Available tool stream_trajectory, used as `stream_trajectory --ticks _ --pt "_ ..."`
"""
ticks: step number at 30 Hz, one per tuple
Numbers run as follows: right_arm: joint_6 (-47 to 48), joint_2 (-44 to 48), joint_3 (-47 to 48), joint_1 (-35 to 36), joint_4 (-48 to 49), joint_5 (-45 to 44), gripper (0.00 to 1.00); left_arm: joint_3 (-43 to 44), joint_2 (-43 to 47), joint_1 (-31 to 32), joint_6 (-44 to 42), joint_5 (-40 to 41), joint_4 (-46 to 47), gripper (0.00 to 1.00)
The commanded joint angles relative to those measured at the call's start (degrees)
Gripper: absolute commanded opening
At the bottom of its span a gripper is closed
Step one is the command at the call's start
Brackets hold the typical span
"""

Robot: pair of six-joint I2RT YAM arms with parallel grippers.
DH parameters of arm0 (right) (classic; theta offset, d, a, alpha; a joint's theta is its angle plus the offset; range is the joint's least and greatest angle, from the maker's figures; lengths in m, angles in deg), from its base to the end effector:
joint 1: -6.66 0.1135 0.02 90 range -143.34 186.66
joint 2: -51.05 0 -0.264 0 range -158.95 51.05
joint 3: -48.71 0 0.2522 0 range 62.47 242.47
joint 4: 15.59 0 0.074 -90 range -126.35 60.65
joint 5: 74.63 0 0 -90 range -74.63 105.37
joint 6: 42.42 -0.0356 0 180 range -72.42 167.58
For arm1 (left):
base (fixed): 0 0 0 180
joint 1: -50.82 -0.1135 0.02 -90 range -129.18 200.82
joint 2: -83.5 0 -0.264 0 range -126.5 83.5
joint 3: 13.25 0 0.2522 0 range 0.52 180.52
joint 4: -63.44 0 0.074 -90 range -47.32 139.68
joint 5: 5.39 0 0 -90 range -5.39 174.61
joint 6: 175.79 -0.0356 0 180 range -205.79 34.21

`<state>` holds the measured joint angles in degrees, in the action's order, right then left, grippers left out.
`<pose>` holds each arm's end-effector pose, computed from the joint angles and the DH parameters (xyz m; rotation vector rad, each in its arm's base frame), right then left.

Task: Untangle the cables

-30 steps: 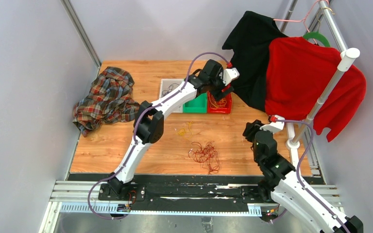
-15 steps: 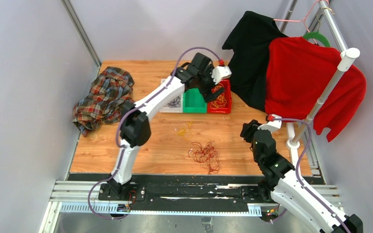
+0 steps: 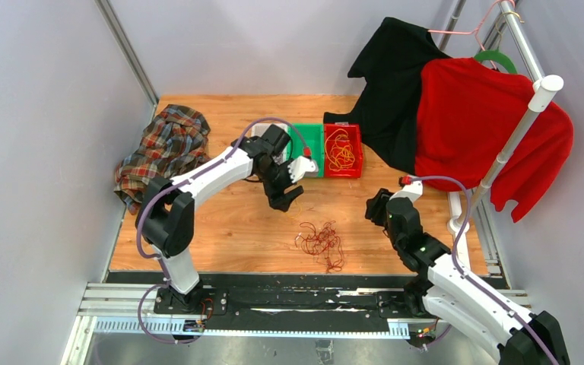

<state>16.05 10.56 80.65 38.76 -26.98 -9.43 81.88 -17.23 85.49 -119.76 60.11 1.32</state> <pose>0.1507 0.0769 0.2112 0.2801 1.8793 0.3431 0.2881 -0.2172 0.2498 1.6166 2.1635 -0.5891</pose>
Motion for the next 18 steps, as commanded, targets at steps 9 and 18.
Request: stream_trajectory --ticks 9,18 --pt "-0.23 -1.85 2.39 -0.63 1.8 5.19 0.48 -8.01 -1.34 0.04 1.28 4.26 12.1 0.46" --pt "1.3 -1.53 3.65 -0.64 3.67 9.09 0.51 -0.51 4.41 0.04 -0.89 0.12 0.81 0.01"
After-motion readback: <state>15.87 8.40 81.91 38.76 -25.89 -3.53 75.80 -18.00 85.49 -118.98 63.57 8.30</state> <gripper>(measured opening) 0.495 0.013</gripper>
